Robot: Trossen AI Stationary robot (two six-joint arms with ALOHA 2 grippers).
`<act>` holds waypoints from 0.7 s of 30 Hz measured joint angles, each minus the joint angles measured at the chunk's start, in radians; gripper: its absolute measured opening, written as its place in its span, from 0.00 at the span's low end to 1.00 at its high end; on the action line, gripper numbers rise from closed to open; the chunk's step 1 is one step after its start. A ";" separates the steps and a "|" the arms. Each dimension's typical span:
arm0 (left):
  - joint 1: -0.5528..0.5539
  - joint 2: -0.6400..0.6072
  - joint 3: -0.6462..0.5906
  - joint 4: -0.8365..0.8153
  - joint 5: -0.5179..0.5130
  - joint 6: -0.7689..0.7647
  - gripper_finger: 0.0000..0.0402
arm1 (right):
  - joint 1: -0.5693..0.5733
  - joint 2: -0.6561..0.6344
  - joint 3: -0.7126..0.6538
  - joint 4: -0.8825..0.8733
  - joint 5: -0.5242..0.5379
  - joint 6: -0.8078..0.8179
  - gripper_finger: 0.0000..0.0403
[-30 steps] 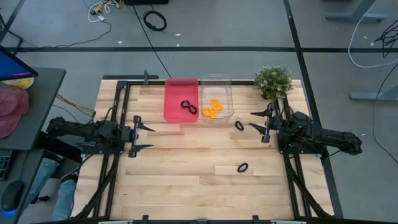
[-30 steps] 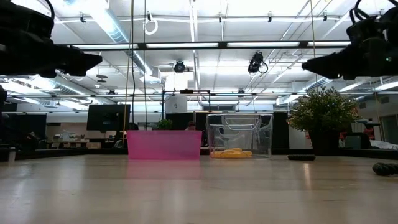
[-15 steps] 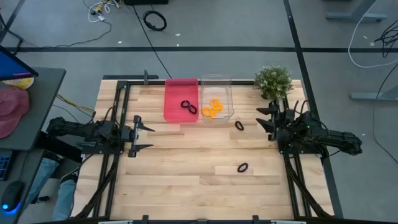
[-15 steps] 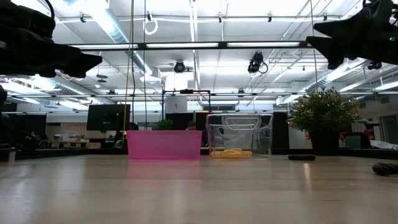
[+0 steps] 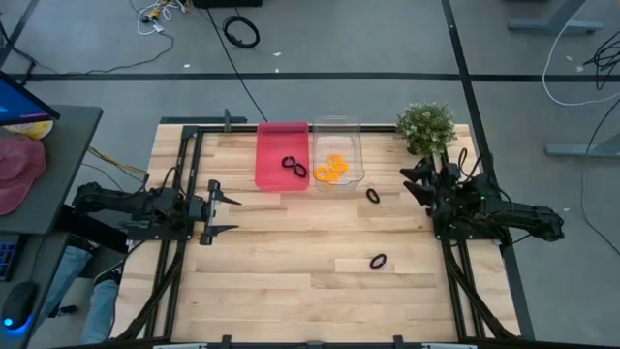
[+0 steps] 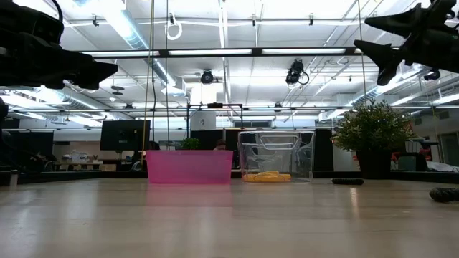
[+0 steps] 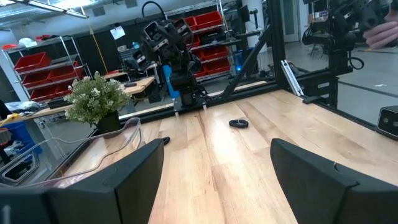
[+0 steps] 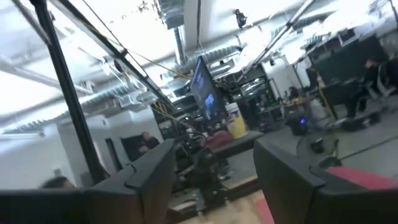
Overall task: Sort spring keychains
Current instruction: Put the black spring keychain into the red bin
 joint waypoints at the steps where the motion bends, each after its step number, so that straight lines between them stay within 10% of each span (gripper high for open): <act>1: 0.000 0.000 0.000 0.000 0.000 0.000 0.74 | 0.000 0.000 0.000 -0.001 0.000 0.027 0.55; 10: 0.000 0.000 0.000 0.000 0.000 0.000 0.74 | 0.000 0.000 0.000 0.055 0.033 0.344 0.55; 21: 0.000 0.000 0.000 0.000 0.000 0.000 0.74 | 0.000 0.000 0.000 0.550 0.035 0.481 0.55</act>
